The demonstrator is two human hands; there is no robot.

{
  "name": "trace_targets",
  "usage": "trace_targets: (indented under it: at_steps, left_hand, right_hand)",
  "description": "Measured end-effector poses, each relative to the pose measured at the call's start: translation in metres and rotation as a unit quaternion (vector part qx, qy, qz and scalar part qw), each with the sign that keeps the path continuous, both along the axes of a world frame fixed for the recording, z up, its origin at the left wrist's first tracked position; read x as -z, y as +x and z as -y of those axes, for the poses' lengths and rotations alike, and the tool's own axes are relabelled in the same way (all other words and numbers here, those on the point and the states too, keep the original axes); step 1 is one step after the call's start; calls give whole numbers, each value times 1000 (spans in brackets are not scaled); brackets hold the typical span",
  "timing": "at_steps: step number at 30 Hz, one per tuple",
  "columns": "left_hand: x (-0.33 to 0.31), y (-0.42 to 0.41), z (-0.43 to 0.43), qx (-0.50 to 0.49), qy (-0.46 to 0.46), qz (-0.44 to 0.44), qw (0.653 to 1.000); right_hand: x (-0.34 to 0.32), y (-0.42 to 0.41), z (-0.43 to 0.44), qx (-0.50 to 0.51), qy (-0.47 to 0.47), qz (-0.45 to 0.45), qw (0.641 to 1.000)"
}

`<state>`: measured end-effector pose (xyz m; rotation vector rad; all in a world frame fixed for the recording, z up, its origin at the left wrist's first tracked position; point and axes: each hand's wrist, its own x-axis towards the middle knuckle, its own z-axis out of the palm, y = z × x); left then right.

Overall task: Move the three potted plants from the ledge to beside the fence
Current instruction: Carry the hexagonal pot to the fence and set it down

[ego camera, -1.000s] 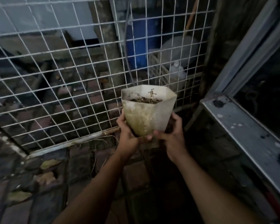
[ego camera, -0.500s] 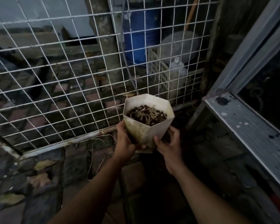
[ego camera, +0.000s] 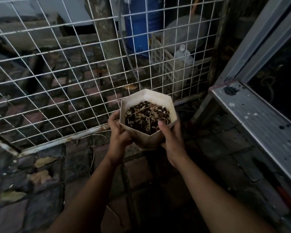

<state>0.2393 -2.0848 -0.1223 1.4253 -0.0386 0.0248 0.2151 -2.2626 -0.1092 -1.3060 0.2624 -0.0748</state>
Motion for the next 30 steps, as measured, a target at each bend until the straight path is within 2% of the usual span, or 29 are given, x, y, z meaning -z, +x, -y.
trace_targets:
  at_steps: [2,5,14,20,23,27,30]
  left_hand:
    - [-11,3,0,24,-13,3,1000]
    - [-13,3,7,58,20,5,998]
    - [-17,21,29,37,11,12,999]
    - [-15,39,20,1,49,47,998]
    - [-14,38,18,-9,79,65,995]
    - [-8,38,18,-40,174,117,977]
    - [-10,33,29,-45,170,115,978]
  right_hand:
    - [0,1,3,7,1,-3,1000]
    - [1,8,14,2,4,-17,1000]
    - [-18,42,35,18,-69,-9,997]
    - [-19,22,-9,140,-191,11,972]
    - [-15,13,-30,153,-191,10,969]
    - [-17,20,-21,145,-171,19,975]
    - [-21,23,-10,116,-164,22,979]
